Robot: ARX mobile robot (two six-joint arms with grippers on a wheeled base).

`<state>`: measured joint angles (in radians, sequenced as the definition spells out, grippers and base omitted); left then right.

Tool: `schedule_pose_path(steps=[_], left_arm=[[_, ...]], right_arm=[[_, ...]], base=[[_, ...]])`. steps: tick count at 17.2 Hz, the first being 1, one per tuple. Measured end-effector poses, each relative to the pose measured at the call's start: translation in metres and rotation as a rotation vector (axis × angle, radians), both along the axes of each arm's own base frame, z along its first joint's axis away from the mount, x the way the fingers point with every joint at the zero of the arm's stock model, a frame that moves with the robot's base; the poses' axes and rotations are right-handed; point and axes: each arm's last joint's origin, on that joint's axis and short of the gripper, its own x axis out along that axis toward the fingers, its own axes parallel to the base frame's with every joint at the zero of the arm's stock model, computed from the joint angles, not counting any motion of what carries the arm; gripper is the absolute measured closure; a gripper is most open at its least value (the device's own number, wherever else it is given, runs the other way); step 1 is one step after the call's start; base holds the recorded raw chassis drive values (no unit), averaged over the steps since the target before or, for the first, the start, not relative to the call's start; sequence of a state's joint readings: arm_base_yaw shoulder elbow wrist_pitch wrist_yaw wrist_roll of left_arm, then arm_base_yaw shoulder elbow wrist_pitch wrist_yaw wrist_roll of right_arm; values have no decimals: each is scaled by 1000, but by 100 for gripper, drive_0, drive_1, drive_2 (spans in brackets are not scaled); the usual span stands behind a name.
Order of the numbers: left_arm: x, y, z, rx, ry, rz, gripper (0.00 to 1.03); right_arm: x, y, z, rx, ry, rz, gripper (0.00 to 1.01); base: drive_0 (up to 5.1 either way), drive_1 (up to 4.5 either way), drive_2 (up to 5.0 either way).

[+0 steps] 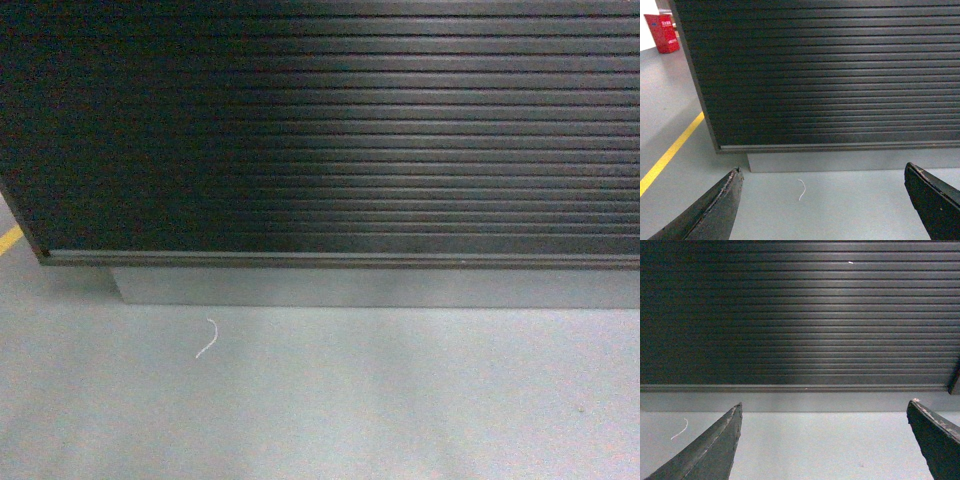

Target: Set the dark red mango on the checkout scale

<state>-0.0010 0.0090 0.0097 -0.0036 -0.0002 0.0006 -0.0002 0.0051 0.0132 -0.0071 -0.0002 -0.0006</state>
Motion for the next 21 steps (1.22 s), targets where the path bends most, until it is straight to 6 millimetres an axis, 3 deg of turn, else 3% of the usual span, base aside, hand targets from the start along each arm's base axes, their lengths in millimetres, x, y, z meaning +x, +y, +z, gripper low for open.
schedule_pose_path(steps=[21], left_arm=[[0, 0, 0, 0, 0, 0, 5]], right_arm=[[0, 0, 0, 0, -3, 0, 3]], base=[[-6, 427, -440]])
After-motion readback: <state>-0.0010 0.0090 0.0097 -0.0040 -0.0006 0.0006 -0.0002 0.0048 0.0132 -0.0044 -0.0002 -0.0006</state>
